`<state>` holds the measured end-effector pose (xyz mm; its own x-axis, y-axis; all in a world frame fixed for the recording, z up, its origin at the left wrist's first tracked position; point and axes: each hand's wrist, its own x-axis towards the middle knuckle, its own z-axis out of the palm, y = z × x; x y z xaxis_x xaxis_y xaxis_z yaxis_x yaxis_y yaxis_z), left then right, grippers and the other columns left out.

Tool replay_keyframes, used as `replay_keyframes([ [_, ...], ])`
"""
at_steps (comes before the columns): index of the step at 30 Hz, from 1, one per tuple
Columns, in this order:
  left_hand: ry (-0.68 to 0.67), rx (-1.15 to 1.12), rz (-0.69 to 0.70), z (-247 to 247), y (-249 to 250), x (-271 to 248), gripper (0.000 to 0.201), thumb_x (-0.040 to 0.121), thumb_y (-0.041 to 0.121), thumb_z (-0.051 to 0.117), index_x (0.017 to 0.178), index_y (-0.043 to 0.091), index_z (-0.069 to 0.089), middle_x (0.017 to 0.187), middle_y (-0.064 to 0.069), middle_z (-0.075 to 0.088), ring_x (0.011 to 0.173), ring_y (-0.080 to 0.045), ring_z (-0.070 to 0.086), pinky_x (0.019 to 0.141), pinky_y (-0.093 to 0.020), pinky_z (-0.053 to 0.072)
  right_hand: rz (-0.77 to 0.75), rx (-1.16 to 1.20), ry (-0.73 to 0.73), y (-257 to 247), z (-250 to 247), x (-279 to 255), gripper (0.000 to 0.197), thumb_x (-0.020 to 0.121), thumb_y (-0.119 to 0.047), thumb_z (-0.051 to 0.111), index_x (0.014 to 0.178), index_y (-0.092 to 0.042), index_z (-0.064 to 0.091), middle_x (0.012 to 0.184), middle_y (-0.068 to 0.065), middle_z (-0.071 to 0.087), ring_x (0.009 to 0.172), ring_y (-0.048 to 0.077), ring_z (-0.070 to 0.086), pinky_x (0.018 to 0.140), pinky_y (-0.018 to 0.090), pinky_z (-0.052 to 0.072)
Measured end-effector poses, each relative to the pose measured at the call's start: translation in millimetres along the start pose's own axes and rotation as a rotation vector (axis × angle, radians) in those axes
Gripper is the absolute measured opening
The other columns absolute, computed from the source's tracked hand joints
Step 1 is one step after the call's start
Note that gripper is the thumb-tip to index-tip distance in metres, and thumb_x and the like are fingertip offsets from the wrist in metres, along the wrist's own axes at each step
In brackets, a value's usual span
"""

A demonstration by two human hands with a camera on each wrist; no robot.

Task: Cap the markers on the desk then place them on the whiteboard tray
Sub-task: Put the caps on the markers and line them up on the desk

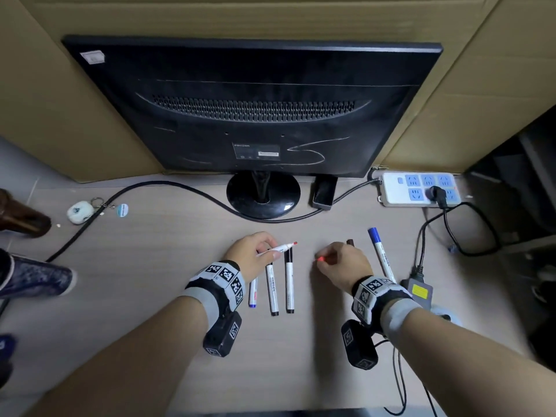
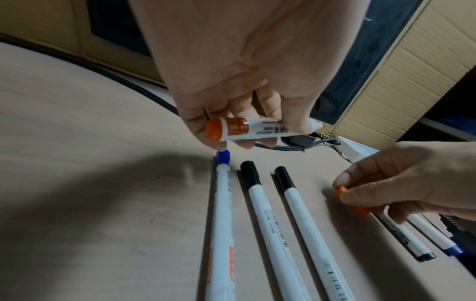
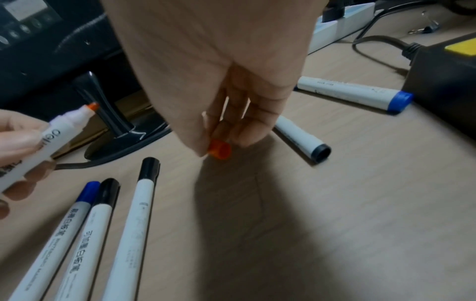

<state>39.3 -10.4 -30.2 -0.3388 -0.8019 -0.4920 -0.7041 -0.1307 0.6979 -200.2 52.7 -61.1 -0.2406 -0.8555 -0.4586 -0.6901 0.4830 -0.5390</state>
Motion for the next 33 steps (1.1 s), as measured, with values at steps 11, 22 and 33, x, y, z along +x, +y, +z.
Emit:
replay_keyframes([
  [11, 0.096, 0.093, 0.109, -4, 14, -18, 0.014, 0.077, 0.047, 0.060, 0.078, 0.060, 0.065, 0.092, 0.012, 0.070, 0.096, -0.014, 0.063, 0.090, -0.036, 0.054, -0.118, 0.565, -0.135, -14, -35, -12, 0.005, 0.093, -0.005, 0.071, 0.098, -0.005, 0.069, 0.082, 0.013, 0.071, 0.076, 0.027, 0.071, 0.083, 0.037, 0.058],
  [22, 0.142, 0.073, 0.154, -1, 14, -25, 0.014, 0.088, 0.027, 0.070, 0.087, 0.041, 0.072, 0.091, 0.009, 0.068, 0.090, -0.012, 0.064, 0.081, -0.026, 0.050, -0.104, 0.771, -0.267, -25, -42, -19, 0.021, 0.090, 0.016, 0.064, 0.112, 0.017, 0.064, 0.096, 0.025, 0.070, 0.068, 0.011, 0.075, 0.070, 0.022, 0.063],
  [33, 0.152, 0.016, 0.154, 0, 17, -28, 0.012, 0.088, 0.030, 0.071, 0.099, 0.032, 0.076, 0.095, 0.007, 0.069, 0.087, -0.009, 0.064, 0.075, -0.021, 0.047, -0.111, 0.864, -0.294, -40, -47, -28, 0.019, 0.091, 0.016, 0.063, 0.110, 0.015, 0.066, 0.091, 0.023, 0.072, 0.069, 0.014, 0.076, 0.072, 0.025, 0.064],
])
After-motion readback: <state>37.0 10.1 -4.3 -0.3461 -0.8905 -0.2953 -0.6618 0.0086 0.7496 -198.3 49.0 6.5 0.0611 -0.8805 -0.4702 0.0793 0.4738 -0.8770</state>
